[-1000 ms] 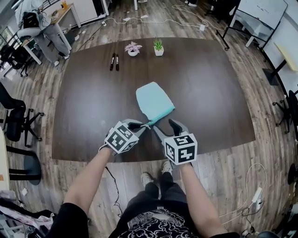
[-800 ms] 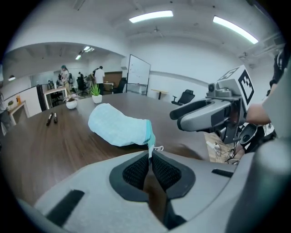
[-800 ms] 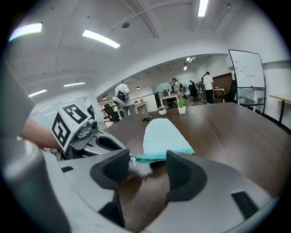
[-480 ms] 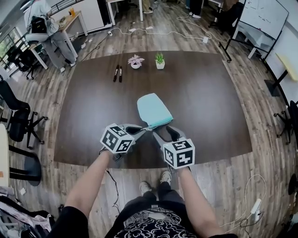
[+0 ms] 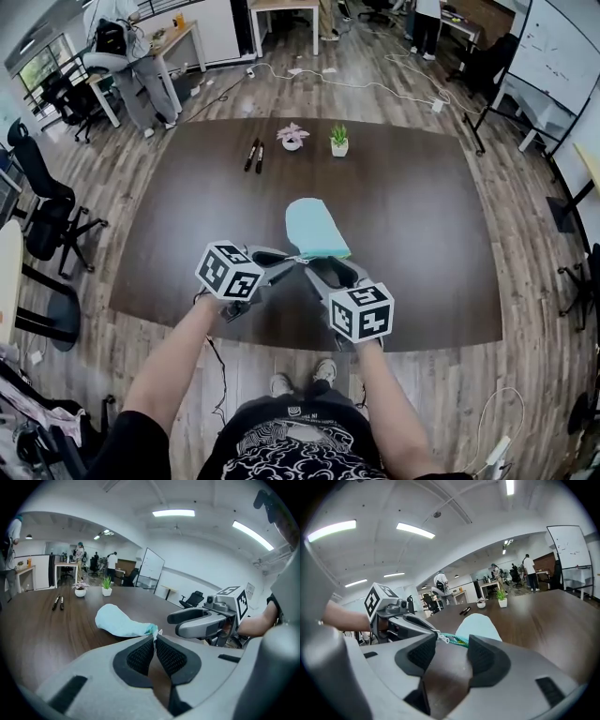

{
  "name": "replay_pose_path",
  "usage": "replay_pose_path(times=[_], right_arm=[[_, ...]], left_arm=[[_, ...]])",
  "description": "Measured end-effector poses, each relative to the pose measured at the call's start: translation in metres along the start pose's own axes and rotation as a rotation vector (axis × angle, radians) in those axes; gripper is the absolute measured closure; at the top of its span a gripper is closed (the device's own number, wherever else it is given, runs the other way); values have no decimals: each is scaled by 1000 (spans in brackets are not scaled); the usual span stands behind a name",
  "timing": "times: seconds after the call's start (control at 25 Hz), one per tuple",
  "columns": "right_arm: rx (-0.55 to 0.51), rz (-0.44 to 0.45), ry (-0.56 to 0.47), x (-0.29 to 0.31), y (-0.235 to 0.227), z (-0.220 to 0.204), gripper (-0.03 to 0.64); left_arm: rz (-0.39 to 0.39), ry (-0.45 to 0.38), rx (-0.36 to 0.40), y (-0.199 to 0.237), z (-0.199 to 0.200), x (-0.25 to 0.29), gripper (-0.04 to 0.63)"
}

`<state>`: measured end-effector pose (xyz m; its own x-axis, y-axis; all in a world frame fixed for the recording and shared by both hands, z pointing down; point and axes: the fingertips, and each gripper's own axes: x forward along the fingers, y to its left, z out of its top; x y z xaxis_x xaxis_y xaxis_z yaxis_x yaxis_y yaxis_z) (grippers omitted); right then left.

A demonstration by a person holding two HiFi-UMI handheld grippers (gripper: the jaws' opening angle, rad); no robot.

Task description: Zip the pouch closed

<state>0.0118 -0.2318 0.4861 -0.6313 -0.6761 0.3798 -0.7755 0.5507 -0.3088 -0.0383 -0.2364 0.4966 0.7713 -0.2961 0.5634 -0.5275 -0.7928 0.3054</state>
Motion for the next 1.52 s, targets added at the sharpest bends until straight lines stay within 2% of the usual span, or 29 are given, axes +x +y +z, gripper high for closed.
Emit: replay_pose_path(times=[0.36, 0.48, 0.8, 1.08, 1.2, 1.32, 1.52], right_arm=[[-11, 185, 20, 14, 10, 1, 422], [4, 241, 29, 18, 10, -3, 456], [-2, 335, 52, 20, 5, -8, 465], [0, 329, 52, 23, 3, -8, 515], [0, 312, 59, 27, 4, -8, 517], [-2, 281, 63, 29, 4, -9, 556], [-2, 218, 62, 35, 7, -10, 583]], left_arm=[[-8, 0, -24, 0, 5, 2, 571], [-12, 14, -28, -1, 4, 6, 571], [-9, 11, -49, -5, 10, 16, 571], [-4, 13, -50, -3, 9, 18, 571], [-9, 9, -46, 2, 7, 17, 571], [-21, 0, -49, 6, 6, 16, 571], [-42, -5, -43, 8, 3, 14, 571]])
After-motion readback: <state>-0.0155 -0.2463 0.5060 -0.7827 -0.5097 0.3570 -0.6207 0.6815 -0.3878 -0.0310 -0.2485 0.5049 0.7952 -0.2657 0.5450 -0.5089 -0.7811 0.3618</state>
